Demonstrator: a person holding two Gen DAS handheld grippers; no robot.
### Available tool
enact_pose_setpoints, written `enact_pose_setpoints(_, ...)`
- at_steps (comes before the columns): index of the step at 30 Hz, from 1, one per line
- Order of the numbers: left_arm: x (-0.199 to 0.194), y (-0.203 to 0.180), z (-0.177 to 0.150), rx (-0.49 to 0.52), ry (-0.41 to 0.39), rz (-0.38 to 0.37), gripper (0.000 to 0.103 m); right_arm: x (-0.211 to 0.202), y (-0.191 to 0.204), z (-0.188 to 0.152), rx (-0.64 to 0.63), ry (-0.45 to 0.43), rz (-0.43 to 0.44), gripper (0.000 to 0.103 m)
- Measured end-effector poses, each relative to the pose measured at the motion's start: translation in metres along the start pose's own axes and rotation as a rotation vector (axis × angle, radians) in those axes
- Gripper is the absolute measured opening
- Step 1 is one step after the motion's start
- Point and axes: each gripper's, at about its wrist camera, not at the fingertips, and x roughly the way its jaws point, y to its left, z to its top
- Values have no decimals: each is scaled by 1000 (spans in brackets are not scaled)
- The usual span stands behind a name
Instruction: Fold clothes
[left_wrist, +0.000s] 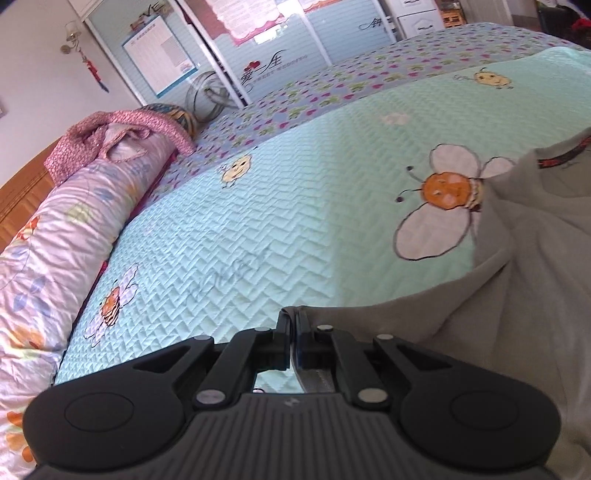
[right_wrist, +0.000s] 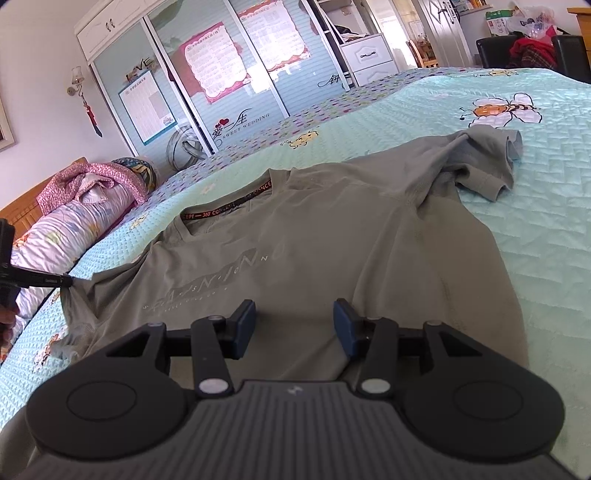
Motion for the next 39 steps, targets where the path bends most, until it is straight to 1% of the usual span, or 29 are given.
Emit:
enact_pose_setpoints(3, 11, 3, -4, -2, 44, 8, 3, 0, -2, 0, 14, -2, 8, 49)
enact_pose_setpoints(4, 15, 5, -8, -23, 74, 5, 7, 0, -3, 0, 17, -3, 11, 49)
enact_pose_setpoints(6, 23, 15, -15, -79, 136, -9, 8, 1, -3, 1, 23, -3, 14, 49)
enact_pose_setpoints(7, 24, 20, -19, -110, 161, -17, 10, 0, -4, 0, 26, -4, 16, 49)
enact_pose_setpoints(8, 25, 26, -23, -141, 180, -26, 18, 0, -4, 0, 29, -4, 18, 49)
enact_pose_setpoints(9, 24, 32, -26, -167, 188, -30, 22, 0, -5, 0, 32, -5, 21, 49)
enact_pose_setpoints(10, 19, 39, -28, -203, 175, -30, 29, 0, -5, 0, 36, -5, 23, 49)
enact_pose_setpoints(11, 15, 47, -30, -238, 162, -29, 31, 0, -6, 1, 38, -6, 24, 49)
enact_pose_setpoints(14, 0, 70, -32, -375, 112, -44, 33, 0, -7, 1, 42, -7, 29, 49)
enact_pose_setpoints(16, -14, 75, -26, -431, 38, -112, 33, 0, -7, 2, 45, -7, 31, 49)
enact_pose_setpoints(18, -22, 57, -9, -366, -30, -229, 35, 0, -8, 2, 48, -9, 33, 49)
enact_pose_setpoints(20, -25, 24, 8, -232, -67, -306, 42, 0, -9, 2, 56, -10, 38, 49)
enact_pose_setpoints(22, -20, -9, 21, -125, -88, -362, 43, 0, -10, 2, 66, -12, 44, 49)
enact_pose_setpoints(23, -15, -23, 26, -88, -90, -396, 43, 0, -11, 2, 73, -13, 49, 49)
enact_pose_setpoints(26, 7, -45, 36, -71, -75, -418, 43, -1, -15, 2, 92, -16, 62, 49)
enact_pose_setpoints(31, 35, -41, 36, -124, -63, -474, 42, -1, -16, 1, 99, -19, 68, 49)
enact_pose_setpoints(37, 42, -53, 36, -68, -53, -515, 42, -1, -18, 2, 107, -23, 74, 49)
enact_pose_setpoints(39, 46, -57, 37, -60, -44, -521, 37, -1, -18, 2, 110, -24, 76, 49)
